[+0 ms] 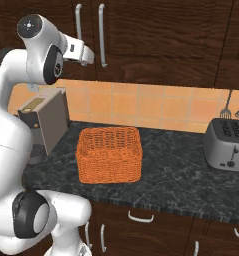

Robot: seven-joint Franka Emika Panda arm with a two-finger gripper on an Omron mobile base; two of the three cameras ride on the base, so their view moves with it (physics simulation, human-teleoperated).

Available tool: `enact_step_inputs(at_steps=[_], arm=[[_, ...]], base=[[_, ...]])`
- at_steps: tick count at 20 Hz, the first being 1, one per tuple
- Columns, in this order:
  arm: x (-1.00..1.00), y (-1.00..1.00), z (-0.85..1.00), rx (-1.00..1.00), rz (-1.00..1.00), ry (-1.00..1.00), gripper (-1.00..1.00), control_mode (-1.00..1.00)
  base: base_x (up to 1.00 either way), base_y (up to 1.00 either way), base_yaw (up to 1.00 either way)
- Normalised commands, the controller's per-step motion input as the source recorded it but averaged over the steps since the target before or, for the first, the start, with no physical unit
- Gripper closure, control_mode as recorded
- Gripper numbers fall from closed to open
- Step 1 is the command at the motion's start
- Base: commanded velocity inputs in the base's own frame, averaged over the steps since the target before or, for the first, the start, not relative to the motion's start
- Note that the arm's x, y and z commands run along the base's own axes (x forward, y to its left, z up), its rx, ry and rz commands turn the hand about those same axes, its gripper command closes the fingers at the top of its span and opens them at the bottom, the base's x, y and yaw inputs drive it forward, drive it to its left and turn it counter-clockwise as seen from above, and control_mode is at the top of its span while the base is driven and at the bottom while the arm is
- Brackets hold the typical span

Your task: Open the cabinet, pick up the bread from the cabinet and place it in the basket. Then move the basket to the dining counter.

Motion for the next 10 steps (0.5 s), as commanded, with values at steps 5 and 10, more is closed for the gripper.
enact_step_inputs(at_steps=[5,10], arm=[[0.60,-0.03,-0.16,0.00,0.05,-0.04,-1.00,-1.00],[0.55,0.00,-0.21,0.00,0.01,-0.10,-1.00,-1.00]], base=[[0.00,0.00,0.00],[0.00,0.00,0.00]])
